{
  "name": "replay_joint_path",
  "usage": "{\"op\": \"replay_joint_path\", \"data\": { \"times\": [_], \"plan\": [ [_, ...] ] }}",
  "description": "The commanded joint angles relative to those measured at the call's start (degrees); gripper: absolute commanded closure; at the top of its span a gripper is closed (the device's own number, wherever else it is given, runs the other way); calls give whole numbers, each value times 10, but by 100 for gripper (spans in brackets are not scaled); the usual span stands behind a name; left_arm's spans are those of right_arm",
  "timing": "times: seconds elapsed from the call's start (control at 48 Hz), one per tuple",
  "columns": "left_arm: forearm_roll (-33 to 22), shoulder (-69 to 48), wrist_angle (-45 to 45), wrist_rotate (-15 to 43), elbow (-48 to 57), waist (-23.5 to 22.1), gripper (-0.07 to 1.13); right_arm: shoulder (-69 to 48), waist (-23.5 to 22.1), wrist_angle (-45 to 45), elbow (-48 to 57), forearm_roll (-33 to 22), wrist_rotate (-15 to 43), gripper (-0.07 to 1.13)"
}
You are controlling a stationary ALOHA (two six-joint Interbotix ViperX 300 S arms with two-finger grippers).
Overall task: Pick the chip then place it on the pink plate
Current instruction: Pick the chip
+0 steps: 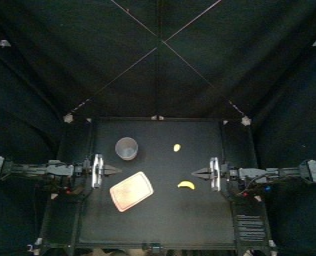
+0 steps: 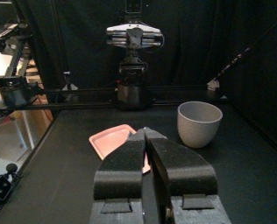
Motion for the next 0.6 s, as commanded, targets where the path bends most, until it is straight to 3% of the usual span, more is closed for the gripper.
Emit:
{"op": "replay_joint_path", "data": {
  "times": [0.021,0.188,0.333,0.479,0.604],
  "plan": [
    [-1,5,-9,0,-9,-2,108,21,-11,-7,-16,-1,3,107],
    [0,6,-12,2,-8,-1,106,86,-47,-37,-33,18,7,105],
    [0,6,-13,3,-4,3,106,156,-89,-62,-53,102,31,94],
    [0,6,-13,3,4,4,106,210,-124,-65,-58,207,76,66],
    [-1,6,-13,3,8,4,106,249,-155,-65,-50,263,125,26]
  ]
}}
